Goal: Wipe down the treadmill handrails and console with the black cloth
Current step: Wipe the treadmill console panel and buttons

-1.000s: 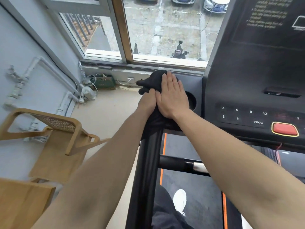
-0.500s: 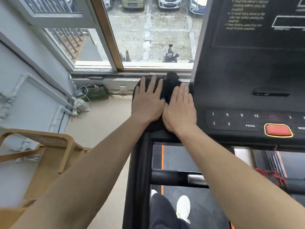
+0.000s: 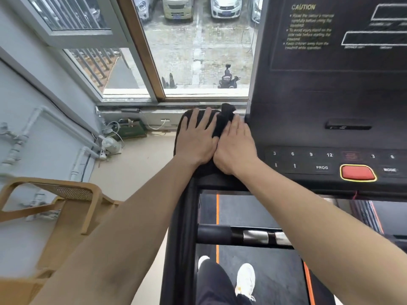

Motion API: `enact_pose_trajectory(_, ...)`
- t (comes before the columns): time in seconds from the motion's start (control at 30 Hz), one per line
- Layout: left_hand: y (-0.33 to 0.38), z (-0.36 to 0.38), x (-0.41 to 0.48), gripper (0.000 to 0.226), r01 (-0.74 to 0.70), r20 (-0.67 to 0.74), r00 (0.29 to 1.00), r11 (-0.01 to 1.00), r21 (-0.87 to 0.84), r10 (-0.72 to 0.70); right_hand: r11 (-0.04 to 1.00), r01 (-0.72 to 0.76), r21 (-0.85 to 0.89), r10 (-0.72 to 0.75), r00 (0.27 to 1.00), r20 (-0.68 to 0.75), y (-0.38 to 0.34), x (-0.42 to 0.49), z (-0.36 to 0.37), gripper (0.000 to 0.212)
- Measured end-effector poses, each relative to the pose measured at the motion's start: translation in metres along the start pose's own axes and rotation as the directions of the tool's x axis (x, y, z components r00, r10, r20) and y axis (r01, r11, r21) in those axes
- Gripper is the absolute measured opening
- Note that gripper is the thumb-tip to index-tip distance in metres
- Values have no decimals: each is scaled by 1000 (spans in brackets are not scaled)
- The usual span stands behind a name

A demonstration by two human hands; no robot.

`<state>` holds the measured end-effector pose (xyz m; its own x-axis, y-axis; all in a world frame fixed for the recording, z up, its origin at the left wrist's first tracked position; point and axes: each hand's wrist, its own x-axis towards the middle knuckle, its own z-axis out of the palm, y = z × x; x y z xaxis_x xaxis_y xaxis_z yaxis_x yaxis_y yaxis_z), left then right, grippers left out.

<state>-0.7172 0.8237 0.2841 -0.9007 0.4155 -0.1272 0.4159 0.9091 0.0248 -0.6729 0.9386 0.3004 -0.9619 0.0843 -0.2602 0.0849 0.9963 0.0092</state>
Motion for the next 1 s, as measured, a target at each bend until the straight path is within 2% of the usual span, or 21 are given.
enact_pose_trajectory(0.1,9,6,-39,64,-26,10,1000,999,-40,27,998,11,-59,-14,998,-57,-1,-43,12,66)
enact_pose_trajectory(0.27,18,17,-74,72,-37,-23,999,997,-66,36,994,77,72,-61,977,-206,6,-77,51,70)
enact_pose_trajectory(0.4,12,14,-43,66,-30,-43,999,999,-45,28,994,105,27,-98,976,-195,15,-46,36,77)
enact_pose_trajectory(0.57,16,6,-9,63,12,-2,1000,999,-47,-13,992,93,-80,-102,989,-106,23,-12,14,71)
enact_pose_trajectory(0.7,21,7,-33,62,-34,4,999,996,-81,35,990,140,-31,-142,985,-97,22,-38,22,71)
enact_pose_trajectory(0.8,22,14,-74,63,-123,-74,991,984,-130,114,957,289,15,-281,942,-186,30,-70,33,72)
enact_pose_trajectory(0.87,24,17,-92,58,-146,-161,980,974,-175,118,936,352,-14,-348,918,-190,33,-77,37,63)
enact_pose_trajectory(0.93,23,19,-101,49,-121,-288,957,961,-249,46,935,355,10,-342,910,-234,32,-73,35,49)
enact_pose_trajectory(1.0,19,17,-109,47,-50,-307,948,909,-415,-88,935,323,146,-264,910,-320,30,-69,31,41)
